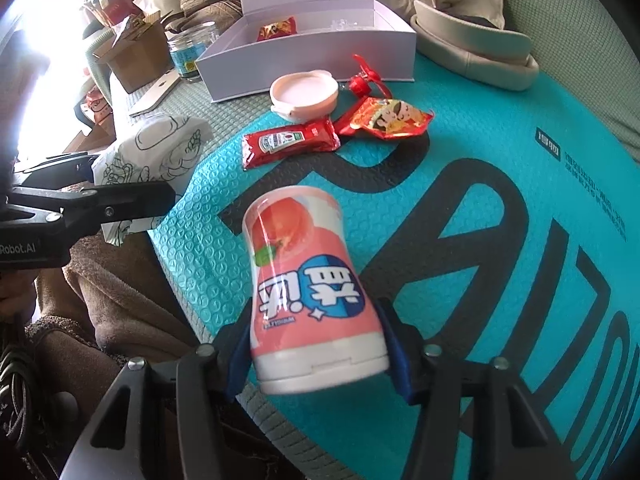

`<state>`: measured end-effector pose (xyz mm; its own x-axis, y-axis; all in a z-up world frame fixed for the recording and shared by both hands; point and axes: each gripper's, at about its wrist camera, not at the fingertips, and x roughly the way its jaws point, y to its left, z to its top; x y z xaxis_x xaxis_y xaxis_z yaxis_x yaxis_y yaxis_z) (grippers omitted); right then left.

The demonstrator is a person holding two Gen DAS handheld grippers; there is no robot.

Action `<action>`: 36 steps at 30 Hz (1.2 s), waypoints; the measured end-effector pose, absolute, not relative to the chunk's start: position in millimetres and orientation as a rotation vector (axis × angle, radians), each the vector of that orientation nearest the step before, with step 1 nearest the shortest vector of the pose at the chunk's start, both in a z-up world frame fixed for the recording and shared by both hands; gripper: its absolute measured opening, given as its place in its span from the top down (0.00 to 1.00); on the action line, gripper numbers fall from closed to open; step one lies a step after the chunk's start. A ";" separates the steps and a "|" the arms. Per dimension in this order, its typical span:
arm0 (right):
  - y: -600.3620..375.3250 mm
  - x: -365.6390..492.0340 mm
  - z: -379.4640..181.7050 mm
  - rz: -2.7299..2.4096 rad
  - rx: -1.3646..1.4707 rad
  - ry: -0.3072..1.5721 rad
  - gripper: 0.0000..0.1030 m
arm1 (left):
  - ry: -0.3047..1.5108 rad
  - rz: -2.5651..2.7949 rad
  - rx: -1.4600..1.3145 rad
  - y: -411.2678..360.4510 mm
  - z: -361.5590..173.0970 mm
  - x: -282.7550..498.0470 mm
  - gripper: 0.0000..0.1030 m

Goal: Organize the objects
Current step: 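Lift the snack bag with the left gripper while the right lifts the pink container, then carry the snack bag and pink gum bottle together into the white box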

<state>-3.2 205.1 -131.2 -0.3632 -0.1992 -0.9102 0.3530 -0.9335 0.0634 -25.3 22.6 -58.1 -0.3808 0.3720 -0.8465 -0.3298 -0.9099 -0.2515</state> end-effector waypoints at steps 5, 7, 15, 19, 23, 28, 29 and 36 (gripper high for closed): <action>203.2 -5.6 -125.6 -2.342 1.508 0.203 0.44 | -0.048 2.322 -1.419 19.0 -54.2 -25.7 0.36; 201.6 -6.2 -121.7 -2.348 1.493 0.215 0.44 | -0.049 2.328 -1.413 17.4 -52.0 -26.2 0.36; 194.6 -11.3 -104.5 -2.361 1.426 0.218 0.44 | -0.073 2.368 -1.388 6.1 -40.1 -29.3 0.36; 188.4 -18.3 -95.4 -2.370 1.383 0.219 0.44 | -0.073 2.394 -1.362 1.5 -30.7 -30.6 0.36; 183.9 -26.3 -88.2 -2.377 1.344 0.209 0.44 | -0.076 2.417 -1.354 -4.4 -23.8 -33.8 0.36; 178.0 -38.5 -76.9 -2.390 1.292 0.211 0.44 | -0.115 2.429 -1.361 -11.6 -17.3 -41.1 0.36; 177.2 -41.0 -74.3 -2.391 1.281 0.212 0.44 | -0.112 2.432 -1.362 -11.6 -16.0 -42.5 0.36; 171.5 -60.5 -59.8 -2.386 1.217 0.245 0.44 | -0.100 2.454 -1.335 -13.1 -0.7 -57.6 0.36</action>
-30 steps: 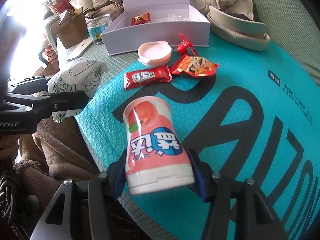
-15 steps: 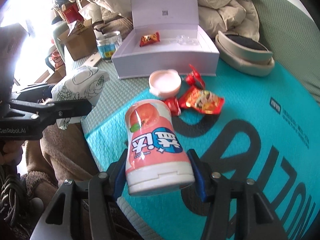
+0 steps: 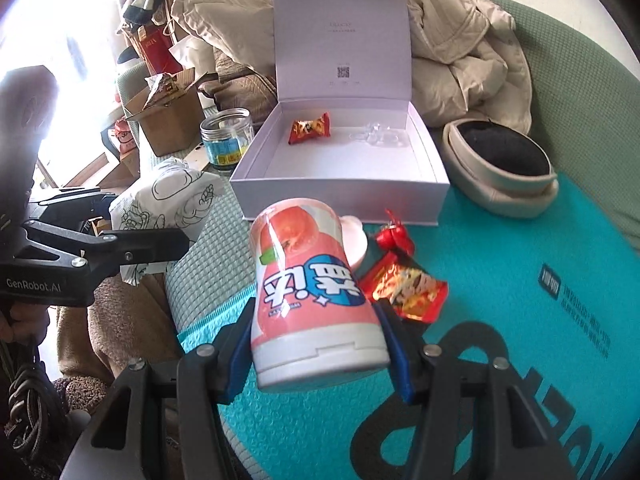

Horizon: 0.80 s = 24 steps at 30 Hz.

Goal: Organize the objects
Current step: 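Carry the snack bag and pink gum bottle together into the white box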

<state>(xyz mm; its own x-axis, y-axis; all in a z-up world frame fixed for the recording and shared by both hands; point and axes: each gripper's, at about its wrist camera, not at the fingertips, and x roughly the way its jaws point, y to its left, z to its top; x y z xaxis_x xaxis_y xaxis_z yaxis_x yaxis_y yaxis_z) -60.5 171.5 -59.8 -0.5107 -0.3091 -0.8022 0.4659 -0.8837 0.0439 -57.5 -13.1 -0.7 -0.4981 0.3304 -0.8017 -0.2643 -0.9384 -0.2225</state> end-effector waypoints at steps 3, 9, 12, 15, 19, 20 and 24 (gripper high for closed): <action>168.0 -69.1 -56.8 -2.382 1.201 0.256 0.44 | -0.088 2.463 -1.326 -14.4 4.8 -64.3 0.36; 161.9 -86.7 -51.4 -2.373 1.167 0.271 0.44 | -0.071 2.466 -1.329 -16.6 8.6 -80.4 0.36; 159.4 -98.2 -48.8 -2.372 1.151 0.281 0.44 | -0.066 2.464 -1.339 -16.2 9.2 -90.5 0.36; 159.1 -111.8 -47.2 -2.379 1.144 0.271 0.44 | -0.063 2.472 -1.330 -16.1 13.1 -102.1 0.36; 158.0 -129.1 -45.2 -2.381 1.136 0.272 0.44 | -0.045 2.484 -1.319 -15.2 18.7 -119.5 0.36; 157.2 -133.0 -44.6 -2.379 1.135 0.278 0.44 | -0.038 2.485 -1.317 -14.7 19.9 -124.7 0.36; 153.8 -149.3 -43.5 -2.375 1.130 0.299 0.44 | -0.024 2.483 -1.317 -13.7 21.9 -142.4 0.36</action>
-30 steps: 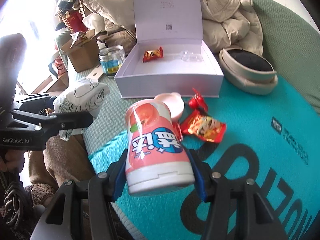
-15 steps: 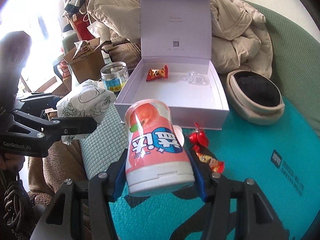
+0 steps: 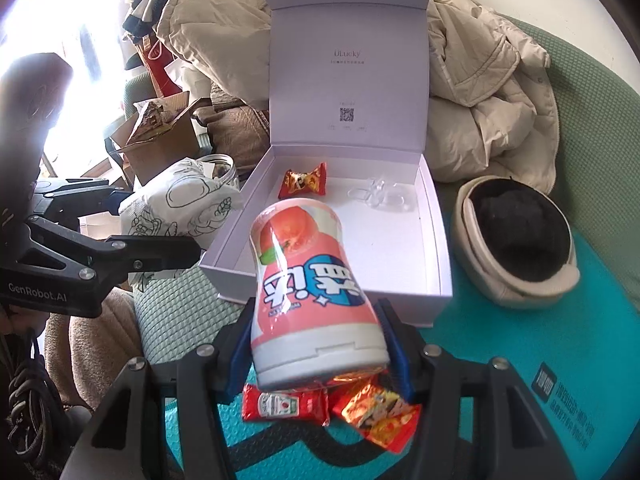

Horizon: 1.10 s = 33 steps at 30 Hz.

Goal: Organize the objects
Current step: 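Carry the snack bag and pink gum bottle together into the white box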

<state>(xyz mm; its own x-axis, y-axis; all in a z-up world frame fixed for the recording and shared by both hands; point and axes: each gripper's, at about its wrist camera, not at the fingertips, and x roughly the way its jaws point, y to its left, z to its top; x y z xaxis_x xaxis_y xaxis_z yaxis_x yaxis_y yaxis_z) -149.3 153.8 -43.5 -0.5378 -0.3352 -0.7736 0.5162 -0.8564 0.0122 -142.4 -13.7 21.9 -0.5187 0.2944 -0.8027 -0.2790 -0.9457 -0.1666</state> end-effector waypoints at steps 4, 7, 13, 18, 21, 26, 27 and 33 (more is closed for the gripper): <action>150.9 -166.6 -42.1 -2.371 1.124 0.311 0.44 | -0.007 2.477 -1.321 -12.0 21.7 -159.5 0.36; 148.8 -179.8 -39.9 -2.371 1.115 0.321 0.44 | 0.013 2.476 -1.316 -10.3 22.9 -171.4 0.36; 144.2 -210.5 -40.0 -2.366 1.113 0.327 0.44 | 0.028 2.473 -1.303 -7.7 22.9 -196.3 0.36; 138.3 -236.0 -43.9 -2.366 1.114 0.330 0.44 | 0.046 2.470 -1.312 -7.7 15.1 -220.2 0.36; 134.6 -248.5 -47.7 -2.367 1.117 0.333 0.44 | 0.031 2.472 -1.329 -12.0 7.9 -236.2 0.36; 128.9 -267.9 -55.0 -2.364 1.116 0.335 0.44 | 0.012 2.465 -1.359 -15.7 -4.6 -255.3 0.36; 128.2 -272.0 -56.1 -2.367 1.115 0.336 0.45 | 0.011 2.466 -1.363 -16.3 -7.4 -259.5 0.36; 126.6 -290.1 -59.9 -2.382 1.104 0.340 0.45 | 0.016 2.462 -1.372 -16.4 -15.5 -277.3 0.36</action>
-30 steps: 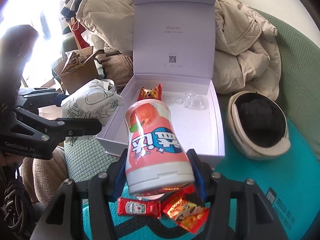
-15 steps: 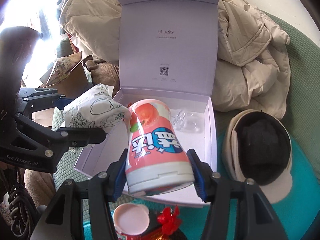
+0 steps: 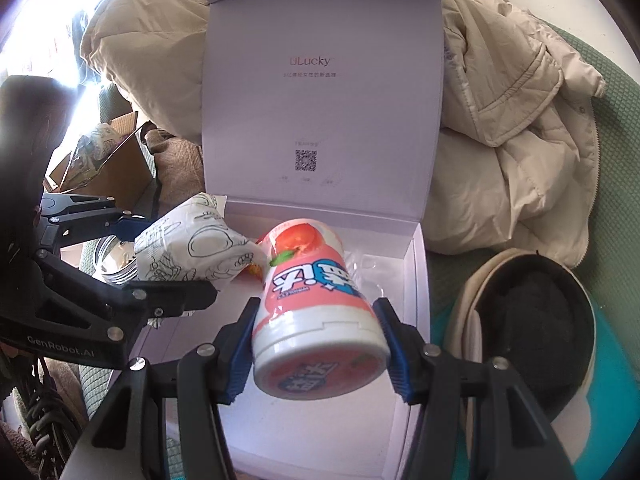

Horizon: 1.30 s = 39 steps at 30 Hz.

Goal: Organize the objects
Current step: 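Carry the snack bag and pink gum bottle together into the white box, then lower and release the snack bag and gum bottle inside the white box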

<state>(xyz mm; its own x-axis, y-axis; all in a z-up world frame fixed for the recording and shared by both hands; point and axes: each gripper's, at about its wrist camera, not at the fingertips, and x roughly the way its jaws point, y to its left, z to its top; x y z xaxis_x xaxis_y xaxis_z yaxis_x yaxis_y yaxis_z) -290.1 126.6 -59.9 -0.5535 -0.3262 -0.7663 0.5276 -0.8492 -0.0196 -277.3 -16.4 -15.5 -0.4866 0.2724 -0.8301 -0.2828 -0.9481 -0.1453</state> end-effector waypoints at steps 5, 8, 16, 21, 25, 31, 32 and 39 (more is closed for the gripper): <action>126.6 -299.7 -66.5 -2.388 1.118 0.344 0.45 | 0.052 2.472 -1.364 -11.8 -20.3 -286.4 0.36; 127.0 -303.8 -73.8 -2.390 1.140 0.348 0.46 | 0.067 2.467 -1.370 -8.8 -25.8 -289.6 0.36; 129.6 -307.3 -91.0 -2.385 1.198 0.373 0.46 | 0.097 2.430 -1.416 -1.7 -46.7 -291.7 0.36; 130.4 -304.2 -95.8 -2.401 1.183 0.409 0.46 | 0.108 2.407 -1.445 2.3 -56.6 -292.8 0.36; 130.8 -302.1 -96.3 -2.411 1.175 0.420 0.46 | 0.106 2.395 -1.458 2.6 -61.3 -292.6 0.36; 131.5 -303.1 -99.6 -2.402 1.188 0.423 0.46 | 0.104 2.394 -1.469 2.6 -66.1 -290.8 0.36; 131.0 -303.0 -100.2 -2.404 1.187 0.428 0.46 | 0.108 2.398 -1.475 2.7 -66.4 -290.2 0.36; 127.1 -300.4 -102.7 -2.399 1.206 0.464 0.46 | 0.160 2.425 -1.486 7.3 -71.2 -287.5 0.35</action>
